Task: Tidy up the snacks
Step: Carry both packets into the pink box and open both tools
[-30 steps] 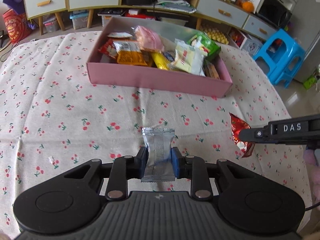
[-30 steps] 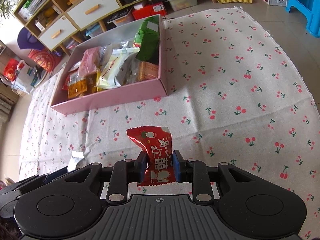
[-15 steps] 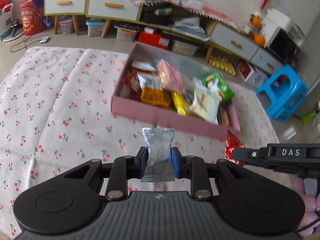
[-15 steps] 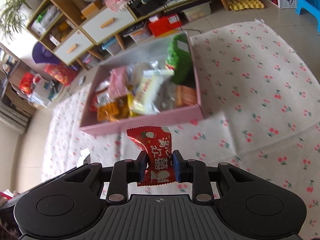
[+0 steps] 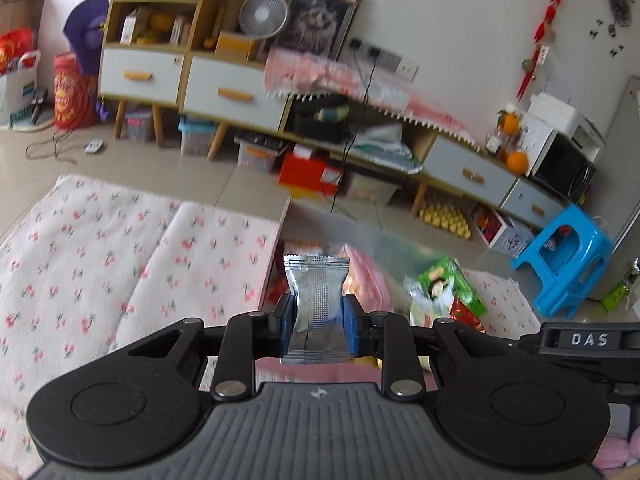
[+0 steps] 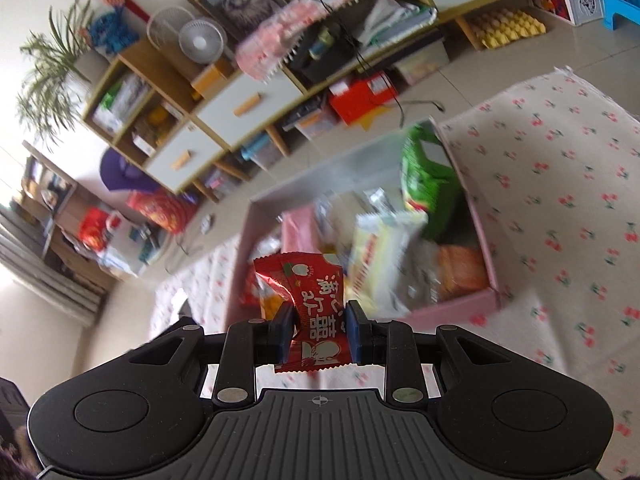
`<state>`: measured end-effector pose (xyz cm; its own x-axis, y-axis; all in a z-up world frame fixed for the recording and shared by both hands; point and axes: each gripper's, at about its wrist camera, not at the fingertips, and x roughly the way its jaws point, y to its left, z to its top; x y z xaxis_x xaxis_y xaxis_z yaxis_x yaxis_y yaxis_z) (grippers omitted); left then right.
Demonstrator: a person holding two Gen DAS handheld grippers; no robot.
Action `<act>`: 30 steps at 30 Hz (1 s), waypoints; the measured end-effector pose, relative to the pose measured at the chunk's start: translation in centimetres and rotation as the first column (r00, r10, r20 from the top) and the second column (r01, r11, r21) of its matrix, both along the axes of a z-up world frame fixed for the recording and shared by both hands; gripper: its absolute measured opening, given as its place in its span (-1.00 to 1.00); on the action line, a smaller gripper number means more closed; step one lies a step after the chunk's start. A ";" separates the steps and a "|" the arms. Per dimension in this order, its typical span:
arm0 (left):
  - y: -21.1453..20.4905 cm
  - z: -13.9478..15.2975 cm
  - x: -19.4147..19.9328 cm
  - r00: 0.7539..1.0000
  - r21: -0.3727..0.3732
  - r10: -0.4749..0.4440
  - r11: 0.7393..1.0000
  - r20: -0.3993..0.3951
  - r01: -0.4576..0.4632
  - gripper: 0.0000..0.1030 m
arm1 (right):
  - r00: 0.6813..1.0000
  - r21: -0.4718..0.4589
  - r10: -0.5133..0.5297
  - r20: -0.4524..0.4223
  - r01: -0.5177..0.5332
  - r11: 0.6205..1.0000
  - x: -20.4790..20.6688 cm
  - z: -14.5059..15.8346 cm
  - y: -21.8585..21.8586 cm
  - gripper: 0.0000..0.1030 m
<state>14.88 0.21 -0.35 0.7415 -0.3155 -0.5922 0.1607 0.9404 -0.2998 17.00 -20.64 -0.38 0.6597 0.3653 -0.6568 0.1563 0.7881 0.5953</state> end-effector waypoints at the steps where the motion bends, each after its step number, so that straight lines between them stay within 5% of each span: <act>1: -0.1 -0.3 0.3 1.000 -0.005 -0.001 1.000 0.008 0.001 -0.54 | 1.000 0.007 -0.006 0.014 0.006 1.000 0.2 -0.1 0.2 -0.49; 30: -1.6 -2.9 1.6 1.000 0.105 0.004 0.994 -0.011 -0.002 -0.39 | 0.995 0.004 -0.068 0.069 0.068 0.998 2.4 -2.4 2.3 -0.40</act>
<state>16.46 -1.40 -3.23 0.7353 -0.2490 -0.6304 0.1548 0.9672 -0.2015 19.36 -18.34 -2.76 0.7266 0.3193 -0.6084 0.1683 0.7758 0.6082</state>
